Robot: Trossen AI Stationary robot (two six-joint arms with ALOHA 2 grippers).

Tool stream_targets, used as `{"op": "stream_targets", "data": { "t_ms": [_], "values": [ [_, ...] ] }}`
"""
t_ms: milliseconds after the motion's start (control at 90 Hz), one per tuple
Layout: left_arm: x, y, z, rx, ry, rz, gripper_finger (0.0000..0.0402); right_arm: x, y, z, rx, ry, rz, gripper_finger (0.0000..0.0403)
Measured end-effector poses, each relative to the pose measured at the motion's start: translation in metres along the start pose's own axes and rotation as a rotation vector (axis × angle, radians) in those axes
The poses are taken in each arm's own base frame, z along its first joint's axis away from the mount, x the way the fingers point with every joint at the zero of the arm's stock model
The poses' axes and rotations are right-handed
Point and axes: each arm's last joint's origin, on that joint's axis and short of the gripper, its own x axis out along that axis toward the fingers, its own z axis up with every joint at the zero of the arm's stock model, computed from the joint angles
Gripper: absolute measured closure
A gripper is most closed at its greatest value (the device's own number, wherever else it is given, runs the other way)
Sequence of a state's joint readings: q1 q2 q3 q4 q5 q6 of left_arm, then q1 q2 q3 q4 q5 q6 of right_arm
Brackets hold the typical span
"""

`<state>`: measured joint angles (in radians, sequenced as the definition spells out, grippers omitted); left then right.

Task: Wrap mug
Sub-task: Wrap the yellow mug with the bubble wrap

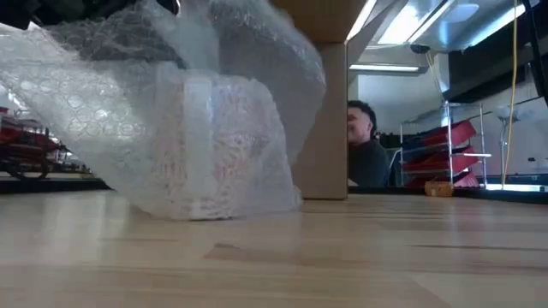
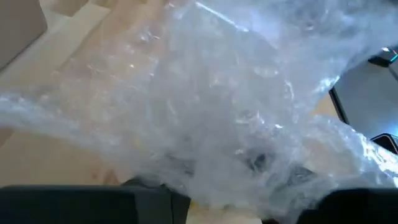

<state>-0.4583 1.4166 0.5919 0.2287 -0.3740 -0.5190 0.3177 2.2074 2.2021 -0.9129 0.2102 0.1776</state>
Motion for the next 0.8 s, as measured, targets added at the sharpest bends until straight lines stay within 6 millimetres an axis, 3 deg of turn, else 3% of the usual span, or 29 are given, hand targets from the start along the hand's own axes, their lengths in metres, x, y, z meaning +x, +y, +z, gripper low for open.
{"op": "stream_targets", "data": {
  "t_ms": [167, 367, 556, 800],
  "values": [
    [0.000, 0.000, -0.001, 0.005, 0.004, 0.002, 0.0279, 0.047, 0.001, -0.021, 0.002, 0.149, -0.019, 0.0402],
    [-0.004, -0.001, 0.002, 0.019, 0.006, -0.036, 0.0279, 0.091, 0.005, -0.043, 0.029, 0.278, 0.009, 0.0402],
    [-0.015, -0.001, 0.006, 0.006, 0.007, -0.053, 0.0279, 0.098, 0.006, -0.040, 0.042, 0.232, 0.034, 0.0402],
    [-0.019, 0.003, 0.014, 0.067, -0.056, -0.017, 0.0279, 0.090, 0.004, -0.035, 0.023, 0.209, 0.052, 0.0402]
  ]
}}
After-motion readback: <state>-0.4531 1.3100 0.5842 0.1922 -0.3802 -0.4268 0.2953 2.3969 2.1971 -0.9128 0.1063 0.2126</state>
